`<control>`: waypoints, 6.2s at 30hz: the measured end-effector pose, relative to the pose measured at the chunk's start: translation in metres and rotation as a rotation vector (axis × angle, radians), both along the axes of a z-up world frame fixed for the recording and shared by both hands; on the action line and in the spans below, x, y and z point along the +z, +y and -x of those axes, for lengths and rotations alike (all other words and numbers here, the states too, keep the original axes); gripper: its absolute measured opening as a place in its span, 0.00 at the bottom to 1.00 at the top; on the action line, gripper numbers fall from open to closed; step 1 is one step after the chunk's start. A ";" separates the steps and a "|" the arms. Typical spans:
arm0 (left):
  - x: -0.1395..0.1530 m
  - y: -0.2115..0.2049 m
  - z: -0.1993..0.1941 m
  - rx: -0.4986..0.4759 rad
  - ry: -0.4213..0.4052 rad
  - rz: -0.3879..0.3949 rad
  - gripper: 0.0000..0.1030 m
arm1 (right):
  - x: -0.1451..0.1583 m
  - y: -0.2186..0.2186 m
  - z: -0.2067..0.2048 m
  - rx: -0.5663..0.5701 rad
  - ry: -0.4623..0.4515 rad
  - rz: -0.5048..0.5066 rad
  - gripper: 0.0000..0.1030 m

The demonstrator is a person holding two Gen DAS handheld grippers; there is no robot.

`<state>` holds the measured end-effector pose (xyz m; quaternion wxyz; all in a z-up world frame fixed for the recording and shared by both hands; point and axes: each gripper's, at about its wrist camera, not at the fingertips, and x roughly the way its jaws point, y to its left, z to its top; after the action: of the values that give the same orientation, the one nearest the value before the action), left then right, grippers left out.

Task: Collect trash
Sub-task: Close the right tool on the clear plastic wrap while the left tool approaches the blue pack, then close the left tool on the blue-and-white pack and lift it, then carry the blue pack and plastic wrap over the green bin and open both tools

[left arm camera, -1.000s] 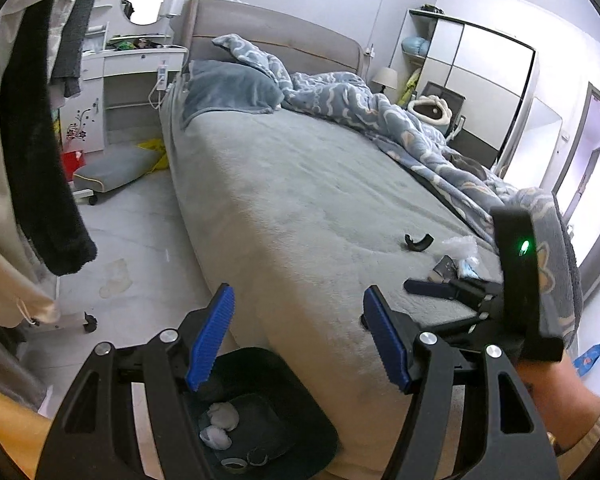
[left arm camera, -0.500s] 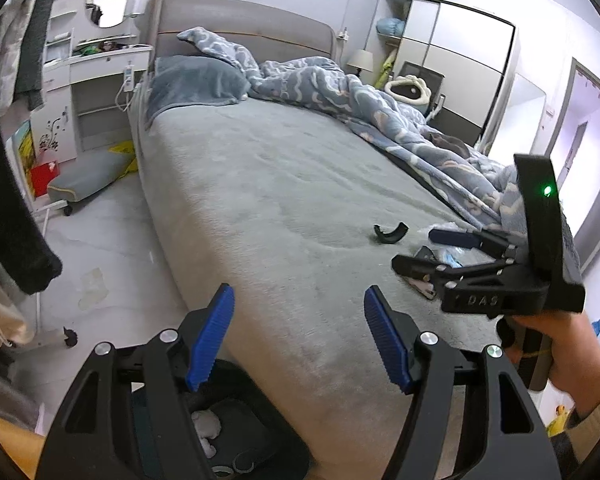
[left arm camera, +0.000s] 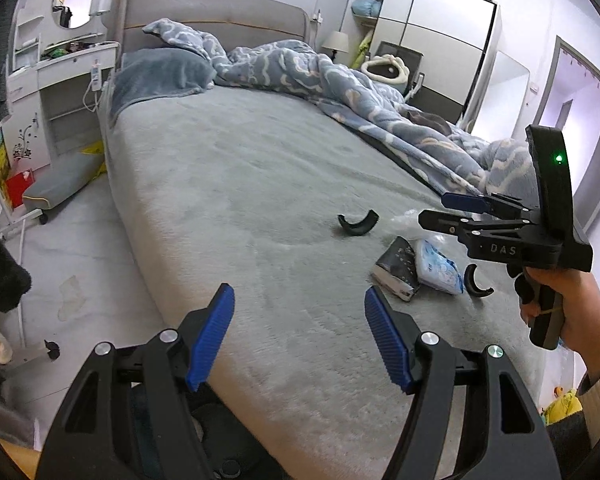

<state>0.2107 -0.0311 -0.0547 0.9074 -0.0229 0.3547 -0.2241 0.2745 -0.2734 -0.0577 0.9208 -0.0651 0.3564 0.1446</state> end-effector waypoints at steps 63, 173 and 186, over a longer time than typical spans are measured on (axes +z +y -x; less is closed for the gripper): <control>-0.056 -0.202 -0.036 -0.396 0.044 -0.103 0.87 | 0.008 -0.103 -0.025 0.021 -0.040 -0.219 0.26; -0.091 0.162 0.064 0.284 0.418 -0.087 0.71 | -0.014 0.206 0.083 0.328 0.115 -0.220 0.26; -0.121 0.189 0.067 0.277 0.566 -0.042 0.83 | -0.036 0.245 0.078 0.364 0.180 -0.179 0.26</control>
<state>0.1440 0.1584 -0.1758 0.7950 -0.1136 0.5911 -0.0757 0.1965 -0.0281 -0.0941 0.8461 -0.0333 0.4051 0.3448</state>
